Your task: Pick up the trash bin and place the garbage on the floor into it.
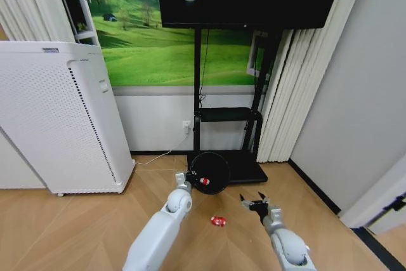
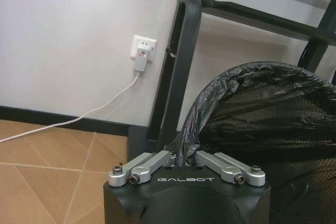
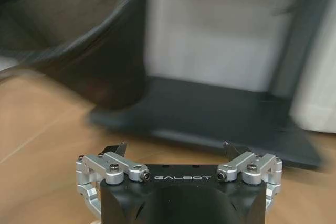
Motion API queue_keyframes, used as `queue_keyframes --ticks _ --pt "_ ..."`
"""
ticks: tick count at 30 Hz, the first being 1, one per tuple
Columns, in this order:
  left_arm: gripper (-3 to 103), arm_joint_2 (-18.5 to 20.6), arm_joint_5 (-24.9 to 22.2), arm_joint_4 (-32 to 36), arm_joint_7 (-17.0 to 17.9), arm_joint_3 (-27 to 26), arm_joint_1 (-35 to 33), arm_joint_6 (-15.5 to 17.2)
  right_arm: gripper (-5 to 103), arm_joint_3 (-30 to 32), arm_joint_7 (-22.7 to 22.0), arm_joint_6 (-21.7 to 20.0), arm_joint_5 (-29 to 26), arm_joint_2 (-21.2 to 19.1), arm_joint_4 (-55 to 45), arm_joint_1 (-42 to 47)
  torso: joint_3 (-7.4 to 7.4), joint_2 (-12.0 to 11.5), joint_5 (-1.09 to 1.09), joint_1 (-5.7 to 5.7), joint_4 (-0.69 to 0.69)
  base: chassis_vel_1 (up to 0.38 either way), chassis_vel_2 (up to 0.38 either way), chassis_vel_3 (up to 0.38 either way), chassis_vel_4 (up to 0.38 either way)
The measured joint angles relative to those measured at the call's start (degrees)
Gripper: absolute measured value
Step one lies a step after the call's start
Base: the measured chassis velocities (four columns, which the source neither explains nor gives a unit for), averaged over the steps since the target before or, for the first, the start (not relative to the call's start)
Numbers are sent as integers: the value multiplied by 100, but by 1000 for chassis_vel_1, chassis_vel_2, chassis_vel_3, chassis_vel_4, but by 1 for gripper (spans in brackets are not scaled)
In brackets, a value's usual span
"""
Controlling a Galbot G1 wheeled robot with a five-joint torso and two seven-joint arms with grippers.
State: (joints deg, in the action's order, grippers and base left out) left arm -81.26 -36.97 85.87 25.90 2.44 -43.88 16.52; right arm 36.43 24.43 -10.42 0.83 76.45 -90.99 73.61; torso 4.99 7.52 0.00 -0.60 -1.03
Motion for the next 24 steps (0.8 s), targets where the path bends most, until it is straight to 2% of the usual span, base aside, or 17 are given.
queue_keyframes --ticks 2,5,7,11,13,19,24 --pt "3 14 -7 0 0 14 52 0 100 -245 912 63 423 -149 520 -292 0 0 -1 0 0 39 40 -27 -59" --pt "3 0 -5 -19 0 15 83 0 100 -419 1168 124 628 -210 776 -491 0 0 0 0 0 10 9 -8 -20" --pt "3 -50 3 -82 -16 11 151 1 100 -877 1437 289 1324 -285 1266 -960 0 0 0 0 0 0 0 0 0" --pt "3 -77 8 -122 -58 16 222 5 100 -1301 1536 351 1705 -316 1575 -1308 0 0 0 0 -2 0 0 0 0" --pt "3 -153 26 -178 -72 19 286 7 100 -1714 1649 363 2108 -253 1998 -1712 0 0 -1 0 -1 0 0 0 0" --pt "3 -228 -2 -159 -14 104 360 29 100 -2042 1750 397 2567 -133 2527 -2049 0 0 -1 0 0 0 0 0 0" --pt "3 -182 -83 19 114 146 394 94 100 -2141 1592 520 2883 -17 3137 -2260 0 0 -1 0 -2 0 0 0 0"
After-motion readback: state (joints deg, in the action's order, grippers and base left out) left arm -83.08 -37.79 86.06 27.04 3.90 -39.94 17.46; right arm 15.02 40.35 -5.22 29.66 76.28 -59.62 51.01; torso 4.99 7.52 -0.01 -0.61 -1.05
